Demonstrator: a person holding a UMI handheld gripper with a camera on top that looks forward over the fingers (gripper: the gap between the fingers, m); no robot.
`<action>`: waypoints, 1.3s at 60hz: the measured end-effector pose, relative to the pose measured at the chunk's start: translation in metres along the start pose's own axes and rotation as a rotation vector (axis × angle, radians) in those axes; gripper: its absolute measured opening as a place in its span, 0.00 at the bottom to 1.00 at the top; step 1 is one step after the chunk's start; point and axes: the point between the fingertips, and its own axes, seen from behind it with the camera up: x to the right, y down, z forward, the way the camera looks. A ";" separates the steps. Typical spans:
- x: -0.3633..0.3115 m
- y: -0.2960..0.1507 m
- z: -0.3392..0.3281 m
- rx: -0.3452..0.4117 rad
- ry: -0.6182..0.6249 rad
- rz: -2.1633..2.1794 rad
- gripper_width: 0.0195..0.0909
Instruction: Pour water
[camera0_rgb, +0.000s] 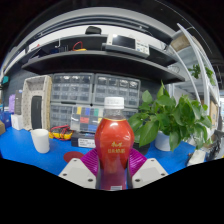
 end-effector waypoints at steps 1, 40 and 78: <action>-0.001 0.000 0.000 0.002 -0.001 -0.006 0.22; -0.110 -0.041 0.076 0.056 -0.076 -1.041 0.11; -0.195 -0.089 0.122 0.210 0.008 -2.163 0.12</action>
